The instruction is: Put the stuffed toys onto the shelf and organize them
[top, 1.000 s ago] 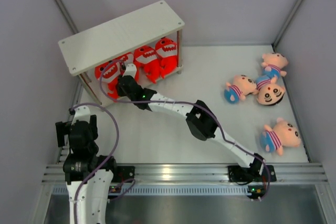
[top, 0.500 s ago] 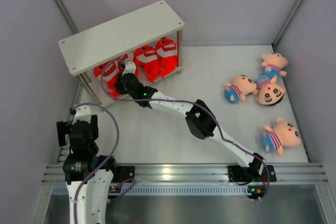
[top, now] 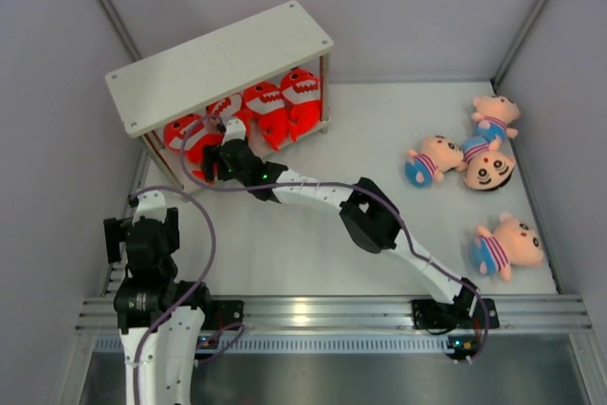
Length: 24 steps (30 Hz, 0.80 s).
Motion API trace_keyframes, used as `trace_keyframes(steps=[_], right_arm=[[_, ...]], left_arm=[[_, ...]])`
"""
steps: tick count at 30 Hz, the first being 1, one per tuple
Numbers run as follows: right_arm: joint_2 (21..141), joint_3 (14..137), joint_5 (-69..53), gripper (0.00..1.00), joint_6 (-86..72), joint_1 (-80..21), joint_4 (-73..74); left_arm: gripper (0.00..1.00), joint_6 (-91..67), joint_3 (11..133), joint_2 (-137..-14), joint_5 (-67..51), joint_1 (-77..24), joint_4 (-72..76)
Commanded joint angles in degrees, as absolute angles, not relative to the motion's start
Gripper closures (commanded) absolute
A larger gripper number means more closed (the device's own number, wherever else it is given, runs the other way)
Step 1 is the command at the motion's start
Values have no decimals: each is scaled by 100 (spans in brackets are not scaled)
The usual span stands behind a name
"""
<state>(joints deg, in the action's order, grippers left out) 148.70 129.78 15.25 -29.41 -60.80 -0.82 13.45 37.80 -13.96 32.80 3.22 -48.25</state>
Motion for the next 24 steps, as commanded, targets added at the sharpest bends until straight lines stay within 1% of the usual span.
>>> trace_keyframes(steps=[1, 4, 8, 11, 12, 13, 14, 15, 17, 18, 19, 20, 21, 22, 24], right_arm=[[13487, 12263, 1529, 21, -2673, -6205, -386], [12704, 11576, 1582, 17, -2356, -6337, -370], [11867, 10830, 1442, 16, -2329, -6398, -62], [11006, 9812, 1494, 18, -2408, -6407, 254], [10717, 9095, 1555, 18, -2460, -6407, 307], [10070, 8696, 1634, 18, -2600, -6399, 342], [9707, 8275, 1757, 18, -2715, -6364, 351], [8955, 7453, 1827, 18, -2846, -6320, 352], [8230, 6727, 1541, 17, -3399, -5926, 614], [7626, 6219, 1399, 17, -3628, -5680, 859], [7359, 6005, 1258, 18, -3978, -5356, 1105], [7122, 5820, 1179, 18, -4051, -4639, 1569], [6675, 5470, 1239, 18, -4095, -4284, 1756], [6471, 5310, 1291, 17, -4139, -3593, 1888], [5988, 4888, 1266, 14, -4104, -2904, 2012]], left_arm=[[2, 1309, 3919, -1301, 2989, 308, -4799], [2, 1458, 3999, -1292, 2778, 308, -4790], [2, 1520, 4174, -1283, 2532, 290, -4799], [2, 1591, 4254, -1275, 2444, 281, -4799], [2, 1617, 4297, -1274, 2400, 273, -4799], [2, 1661, 4315, -1266, 2356, 255, -4799], [2, 1687, 4342, -1266, 2260, 255, -4799], [2, 1705, 4377, -1266, 2198, 246, -4799], [2, 1723, 4412, -1266, 2058, 237, -4799], [2, 1723, 4447, -1257, 1917, 229, -4799], [2, 1714, 4456, -1257, 1838, 220, -4799], [2, 1696, 4465, -1257, 1776, 220, -4799], [2, 1670, 4482, -1257, 1654, 220, -4808], [2, 1644, 4509, -1248, 1609, 228, -4799], [2, 1617, 4535, -1257, 1556, 220, -4808]])
